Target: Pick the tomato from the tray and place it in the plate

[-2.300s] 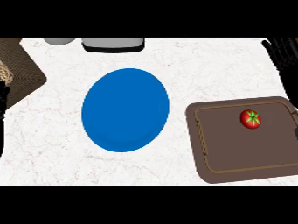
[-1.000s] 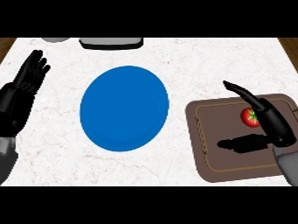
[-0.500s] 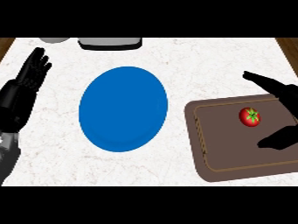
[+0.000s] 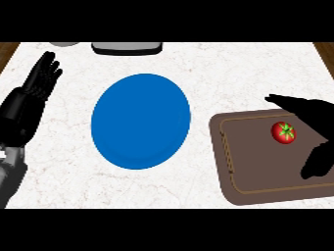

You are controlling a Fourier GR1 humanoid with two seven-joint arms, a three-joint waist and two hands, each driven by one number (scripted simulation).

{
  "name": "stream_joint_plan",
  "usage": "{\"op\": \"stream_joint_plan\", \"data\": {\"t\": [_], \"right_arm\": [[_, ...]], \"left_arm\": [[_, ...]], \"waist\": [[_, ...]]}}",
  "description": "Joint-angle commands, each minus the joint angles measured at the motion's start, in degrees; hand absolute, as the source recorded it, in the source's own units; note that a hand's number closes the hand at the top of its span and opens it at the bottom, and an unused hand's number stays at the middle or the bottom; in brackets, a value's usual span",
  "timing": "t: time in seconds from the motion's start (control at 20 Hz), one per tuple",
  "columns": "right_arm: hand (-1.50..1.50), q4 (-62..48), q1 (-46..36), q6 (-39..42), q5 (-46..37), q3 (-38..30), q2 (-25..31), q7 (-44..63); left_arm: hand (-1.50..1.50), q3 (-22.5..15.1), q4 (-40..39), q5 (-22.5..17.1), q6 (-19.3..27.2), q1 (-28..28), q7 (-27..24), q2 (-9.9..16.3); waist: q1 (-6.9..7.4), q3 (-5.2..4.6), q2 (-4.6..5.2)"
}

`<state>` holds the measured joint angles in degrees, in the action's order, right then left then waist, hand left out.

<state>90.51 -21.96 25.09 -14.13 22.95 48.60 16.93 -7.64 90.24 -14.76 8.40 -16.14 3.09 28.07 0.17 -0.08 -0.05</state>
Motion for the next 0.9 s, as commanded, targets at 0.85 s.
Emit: {"op": "stream_joint_plan", "data": {"t": [0.85], "right_arm": [[-1.50,-21.5,-1.3,0.6,-23.4,-3.7,-10.6,-7.5]], "left_arm": [[0.00,5.8,2.0,4.4,-4.8,-2.6,5.7,-4.6]], "waist": [[-0.01,0.10,0.10]]}}
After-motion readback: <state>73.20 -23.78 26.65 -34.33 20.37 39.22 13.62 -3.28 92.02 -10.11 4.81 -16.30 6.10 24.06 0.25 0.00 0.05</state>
